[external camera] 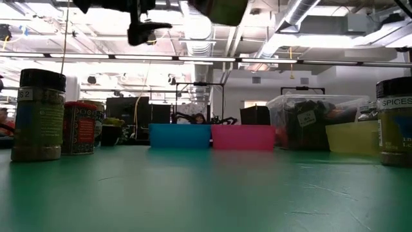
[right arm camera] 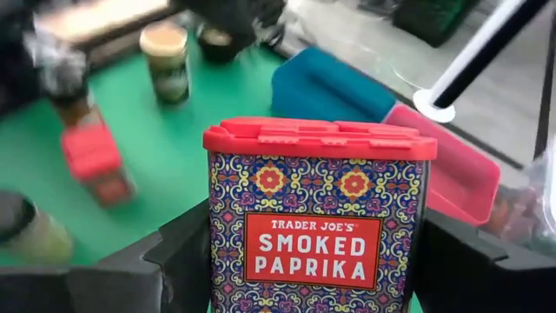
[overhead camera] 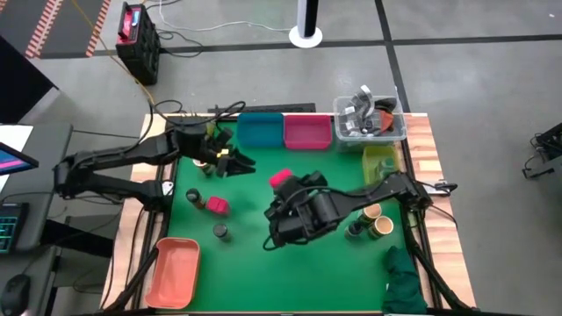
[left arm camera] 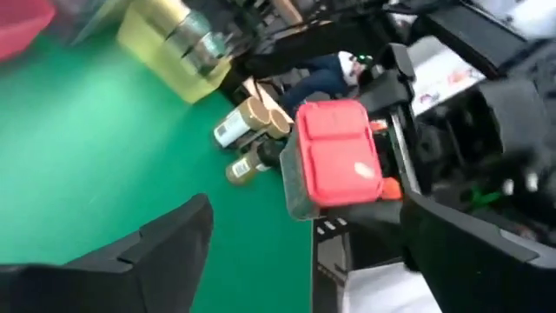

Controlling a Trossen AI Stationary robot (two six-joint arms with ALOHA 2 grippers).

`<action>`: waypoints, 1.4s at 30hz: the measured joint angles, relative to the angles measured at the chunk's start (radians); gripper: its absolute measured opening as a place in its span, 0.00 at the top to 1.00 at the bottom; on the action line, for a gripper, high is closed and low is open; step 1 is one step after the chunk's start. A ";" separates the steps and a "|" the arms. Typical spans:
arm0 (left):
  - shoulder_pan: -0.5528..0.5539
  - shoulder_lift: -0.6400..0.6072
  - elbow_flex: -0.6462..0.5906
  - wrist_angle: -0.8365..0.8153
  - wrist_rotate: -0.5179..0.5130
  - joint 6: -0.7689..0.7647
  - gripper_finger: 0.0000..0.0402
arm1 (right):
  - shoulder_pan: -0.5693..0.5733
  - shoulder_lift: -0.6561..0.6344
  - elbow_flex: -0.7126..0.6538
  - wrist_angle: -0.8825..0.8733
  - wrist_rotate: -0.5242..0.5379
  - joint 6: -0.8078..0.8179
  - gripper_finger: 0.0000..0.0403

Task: Sort spices by type
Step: Put the right red spice can into the red bin

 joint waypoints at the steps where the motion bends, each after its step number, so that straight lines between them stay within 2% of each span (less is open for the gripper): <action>1: -0.008 0.002 0.006 0.001 -0.005 0.026 0.10 | 0.005 -0.007 0.000 -0.005 0.020 0.042 0.19; 7: -0.041 -0.013 0.009 -0.012 -0.083 0.188 0.09 | 0.004 -0.028 0.000 -0.010 0.163 0.274 0.19; 13: -0.095 -0.014 0.009 0.008 -0.291 0.294 0.09 | -0.043 -0.050 0.001 0.056 0.264 0.323 0.19; 21: -0.130 -0.011 0.009 0.076 -0.365 0.394 0.09 | -0.101 -0.048 0.000 0.316 0.292 0.180 0.19; 30: -0.130 -0.011 0.009 0.164 -0.413 0.415 0.09 | -0.150 -0.048 0.000 0.564 0.296 0.044 0.19; 36: -0.131 -0.011 0.009 0.173 -0.410 0.414 0.09 | -0.165 -0.048 0.000 0.630 0.292 -0.074 0.19; 42: -0.132 -0.011 0.009 0.234 -0.450 0.412 0.09 | -0.166 -0.047 0.000 0.648 0.286 -0.139 0.19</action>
